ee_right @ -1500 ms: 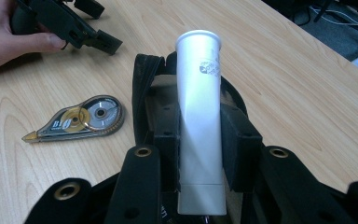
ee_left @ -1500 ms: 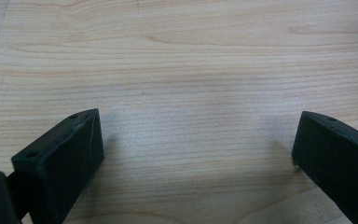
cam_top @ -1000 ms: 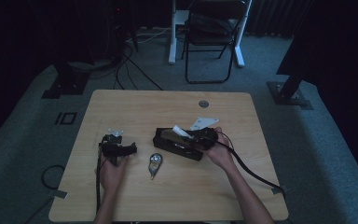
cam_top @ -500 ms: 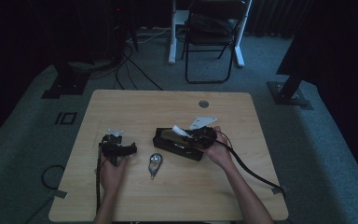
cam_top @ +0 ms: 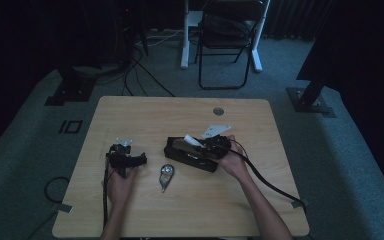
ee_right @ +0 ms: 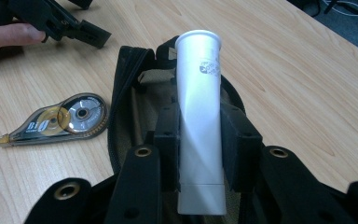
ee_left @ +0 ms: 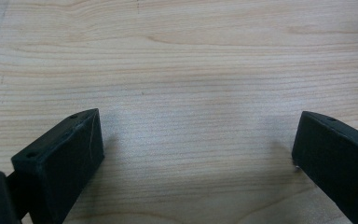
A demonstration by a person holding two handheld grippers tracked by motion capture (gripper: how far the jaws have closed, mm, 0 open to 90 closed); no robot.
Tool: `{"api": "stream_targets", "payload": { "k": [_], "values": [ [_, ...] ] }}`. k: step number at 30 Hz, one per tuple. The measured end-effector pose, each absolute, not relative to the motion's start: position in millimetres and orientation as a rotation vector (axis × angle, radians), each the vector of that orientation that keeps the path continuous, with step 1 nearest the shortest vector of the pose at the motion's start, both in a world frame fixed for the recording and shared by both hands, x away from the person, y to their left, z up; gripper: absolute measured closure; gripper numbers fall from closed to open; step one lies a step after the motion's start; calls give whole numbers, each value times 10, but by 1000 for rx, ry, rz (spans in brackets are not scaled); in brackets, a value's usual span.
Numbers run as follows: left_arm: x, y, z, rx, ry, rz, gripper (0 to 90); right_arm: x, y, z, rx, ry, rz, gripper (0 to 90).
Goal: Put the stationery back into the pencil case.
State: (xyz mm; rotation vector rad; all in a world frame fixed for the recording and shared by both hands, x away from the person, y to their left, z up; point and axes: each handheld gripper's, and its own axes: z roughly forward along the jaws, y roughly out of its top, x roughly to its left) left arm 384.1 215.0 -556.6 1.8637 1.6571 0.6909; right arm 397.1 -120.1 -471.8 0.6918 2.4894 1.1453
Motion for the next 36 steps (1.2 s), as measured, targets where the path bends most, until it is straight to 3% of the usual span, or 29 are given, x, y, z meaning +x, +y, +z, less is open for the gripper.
{"api": "stream_targets", "payload": {
  "k": [36],
  "values": [
    [3841,2151,-5566,1866,1656,692,22,4008,-1102,-4890,685,2552,1087,705]
  ]
}}
